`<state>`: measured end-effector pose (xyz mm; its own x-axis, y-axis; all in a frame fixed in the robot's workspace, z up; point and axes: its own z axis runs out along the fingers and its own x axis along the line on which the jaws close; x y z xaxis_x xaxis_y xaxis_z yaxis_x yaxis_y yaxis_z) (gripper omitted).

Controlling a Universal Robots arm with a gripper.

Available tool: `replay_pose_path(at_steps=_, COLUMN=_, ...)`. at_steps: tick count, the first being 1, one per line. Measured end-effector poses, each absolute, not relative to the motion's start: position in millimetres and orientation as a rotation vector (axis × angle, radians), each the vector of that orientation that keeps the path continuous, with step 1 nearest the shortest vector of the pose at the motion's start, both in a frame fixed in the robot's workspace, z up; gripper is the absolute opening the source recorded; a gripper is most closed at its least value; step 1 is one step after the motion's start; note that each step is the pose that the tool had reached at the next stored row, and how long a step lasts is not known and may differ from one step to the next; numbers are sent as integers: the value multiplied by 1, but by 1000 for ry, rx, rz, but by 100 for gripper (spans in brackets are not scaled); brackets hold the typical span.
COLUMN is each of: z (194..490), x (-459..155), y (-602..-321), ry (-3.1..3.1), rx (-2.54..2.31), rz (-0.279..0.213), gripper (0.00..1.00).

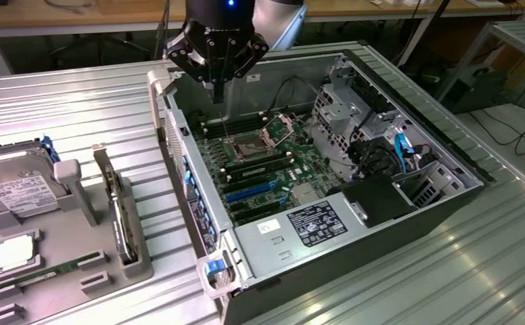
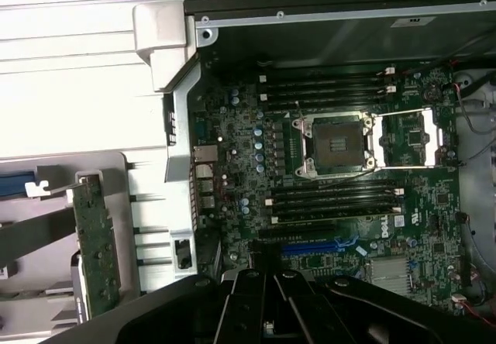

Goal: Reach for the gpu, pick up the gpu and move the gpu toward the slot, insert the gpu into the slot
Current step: 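Reach for the gpu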

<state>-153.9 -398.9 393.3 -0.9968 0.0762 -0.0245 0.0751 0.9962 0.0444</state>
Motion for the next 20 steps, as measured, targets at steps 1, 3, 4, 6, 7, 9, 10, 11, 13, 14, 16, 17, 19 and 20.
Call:
replay_pose_path(at_steps=1, z=393, x=-155, y=-399, ry=3112, rx=118, rz=68, gripper=11)
replay_pose_path(at_steps=3, z=393, x=-157, y=-399, ry=3113, rx=118, rz=68, gripper=11)
replay_pose_path(at_steps=4, z=393, x=-158, y=-399, ry=3112, rx=118, rz=68, gripper=11)
replay_pose_path(at_steps=6, z=393, x=-159, y=-399, ry=3112, rx=118, rz=68, gripper=11)
replay_pose_path(at_steps=7, z=393, x=-160, y=-399, ry=3112, rx=118, rz=68, gripper=11)
replay_pose_path(at_steps=9, z=393, x=-162, y=-399, ry=3112, rx=118, rz=68, gripper=11)
replay_pose_path(at_steps=10, z=393, x=-163, y=-399, ry=3112, rx=118, rz=68, gripper=11)
replay_pose_path(at_steps=11, z=393, x=-164, y=-399, ry=3113, rx=118, rz=68, gripper=11)
replay_pose_path(at_steps=13, z=393, x=-166, y=-399, ry=3112, rx=118, rz=68, gripper=11)
replay_pose_path(at_steps=14, z=393, x=-167, y=-399, ry=3112, rx=118, rz=68, gripper=11)
replay_pose_path(at_steps=16, z=393, x=-170, y=-399, ry=3112, rx=118, rz=68, gripper=11)
replay_pose_path(at_steps=17, z=393, x=-171, y=-399, ry=3113, rx=118, rz=68, gripper=11)
replay_pose_path(at_steps=19, z=393, x=-175, y=-399, ry=3113, rx=108, rz=69, gripper=11)
replay_pose_path(at_steps=20, z=393, x=-177, y=-399, ry=3113, rx=100, rz=70, gripper=11)
